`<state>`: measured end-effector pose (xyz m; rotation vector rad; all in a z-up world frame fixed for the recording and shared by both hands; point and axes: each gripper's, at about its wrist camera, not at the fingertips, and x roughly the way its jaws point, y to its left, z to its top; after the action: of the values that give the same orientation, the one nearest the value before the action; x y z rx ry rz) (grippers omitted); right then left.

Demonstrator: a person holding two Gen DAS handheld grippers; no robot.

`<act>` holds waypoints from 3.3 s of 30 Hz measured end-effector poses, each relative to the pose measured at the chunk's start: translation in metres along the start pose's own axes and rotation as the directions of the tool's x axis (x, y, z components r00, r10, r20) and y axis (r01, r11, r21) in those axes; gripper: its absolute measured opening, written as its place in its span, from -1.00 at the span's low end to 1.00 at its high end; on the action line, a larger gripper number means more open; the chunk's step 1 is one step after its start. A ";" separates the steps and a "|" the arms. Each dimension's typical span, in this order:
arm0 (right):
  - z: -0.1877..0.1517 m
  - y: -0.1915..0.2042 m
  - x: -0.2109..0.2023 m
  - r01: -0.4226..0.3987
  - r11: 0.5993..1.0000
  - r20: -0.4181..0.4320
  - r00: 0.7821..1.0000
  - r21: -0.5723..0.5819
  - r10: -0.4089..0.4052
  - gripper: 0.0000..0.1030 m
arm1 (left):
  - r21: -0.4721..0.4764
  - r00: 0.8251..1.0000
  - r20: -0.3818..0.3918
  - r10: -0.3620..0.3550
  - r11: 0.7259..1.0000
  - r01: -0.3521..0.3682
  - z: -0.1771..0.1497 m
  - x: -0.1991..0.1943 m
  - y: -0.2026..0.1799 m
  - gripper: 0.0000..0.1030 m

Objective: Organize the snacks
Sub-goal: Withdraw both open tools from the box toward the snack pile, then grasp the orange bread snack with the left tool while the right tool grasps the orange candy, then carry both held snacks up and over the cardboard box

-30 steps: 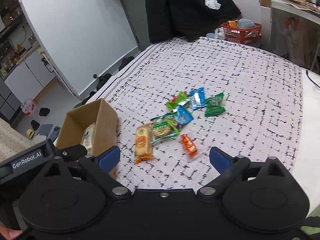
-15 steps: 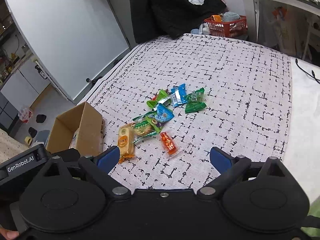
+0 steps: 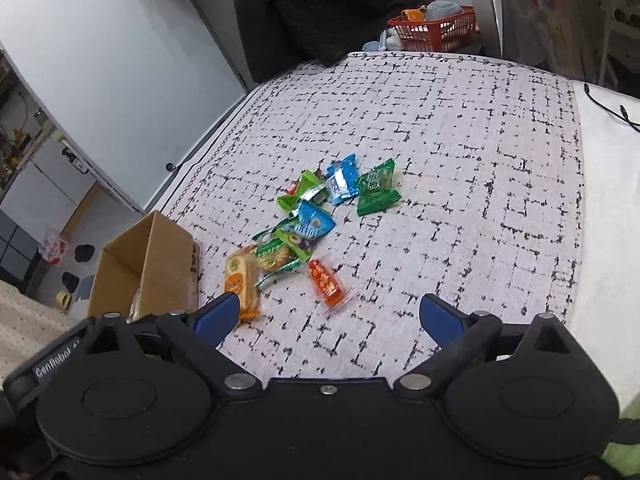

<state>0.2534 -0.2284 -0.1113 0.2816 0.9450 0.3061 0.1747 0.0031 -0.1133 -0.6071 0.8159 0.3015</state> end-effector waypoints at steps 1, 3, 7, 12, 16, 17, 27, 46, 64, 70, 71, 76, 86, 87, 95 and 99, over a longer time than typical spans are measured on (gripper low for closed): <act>0.002 -0.001 0.003 -0.001 1.000 -0.005 1.000 0.005 0.001 0.85 | 0.002 1.000 0.000 -0.004 1.000 0.004 -0.001 0.003 -0.001 0.93; 0.005 -0.003 0.008 -0.009 1.000 -0.019 1.000 0.017 0.010 0.79 | 0.006 1.000 0.000 -0.012 1.000 0.012 -0.004 0.008 -0.003 0.86; 0.008 -0.003 0.021 -0.014 1.000 -0.048 0.999 0.014 0.015 0.68 | 0.002 1.000 0.003 -0.019 1.000 0.019 -0.007 0.021 -0.006 0.74; 0.015 -0.006 0.037 -0.021 1.000 -0.087 0.996 0.015 0.022 0.47 | 0.011 1.000 0.018 0.005 1.000 -0.006 -0.009 0.038 -0.010 0.47; 0.018 -0.007 0.052 -0.020 1.000 -0.115 0.993 0.008 0.021 0.43 | 0.023 0.999 0.032 0.033 0.999 -0.034 -0.009 0.053 -0.012 0.38; 0.019 -0.007 0.056 -0.019 1.000 -0.123 0.992 0.005 0.020 0.42 | 0.027 0.999 0.035 0.038 0.999 -0.039 -0.009 0.057 -0.013 0.36; 0.025 -0.001 0.093 -0.011 0.999 -0.198 0.980 -0.040 0.003 0.32 | 0.055 0.995 0.052 0.090 0.994 -0.093 -0.008 0.091 -0.016 0.33; 0.029 0.001 0.146 -0.006 0.996 -0.276 0.961 -0.087 -0.018 0.08 | 0.025 0.985 0.078 0.157 0.987 -0.159 -0.015 0.132 -0.014 0.33; 0.027 0.002 0.127 -0.003 0.995 -0.219 0.976 -0.097 -0.019 -0.62 | 0.032 0.992 0.053 0.116 0.993 -0.118 -0.019 0.109 -0.013 -0.35; 0.025 0.002 0.106 -0.016 0.997 -0.170 0.985 -0.076 0.003 -0.63 | 0.037 0.993 0.076 0.089 0.995 -0.092 -0.015 0.085 -0.019 -0.35; 0.025 0.002 0.102 -0.015 0.997 -0.161 0.987 -0.069 0.004 -0.63 | 0.036 0.993 0.081 0.085 0.995 -0.088 -0.014 0.080 -0.019 -0.35; 0.025 0.001 0.082 -0.028 0.999 -0.124 0.992 -0.025 0.025 -0.63 | 0.023 0.992 0.109 0.065 0.997 -0.068 -0.009 0.056 -0.020 -0.35; 0.029 0.011 0.041 -0.052 0.999 -0.040 0.998 0.003 0.053 -0.63 | 0.007 0.985 0.171 0.015 1.000 -0.017 0.006 0.009 -0.019 -0.35; 0.030 0.013 0.038 -0.057 0.998 -0.034 0.998 0.006 0.057 -0.63 | 0.003 0.984 0.176 0.010 1.000 -0.011 0.007 0.005 -0.018 -0.35; 0.023 0.036 0.018 -0.090 0.996 -0.018 0.996 0.000 0.090 -0.63 | -0.019 0.977 0.209 -0.029 0.999 0.033 0.017 -0.022 -0.012 -0.35; 0.021 0.052 0.012 -0.098 0.995 -0.013 0.995 -0.018 0.098 -0.63 | -0.031 0.975 0.218 -0.037 0.998 0.045 0.022 -0.031 -0.006 -0.35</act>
<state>0.2707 -0.1778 -0.0897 0.3099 0.9416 0.4066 0.1705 0.0109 -0.0762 -0.6122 0.5877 0.3392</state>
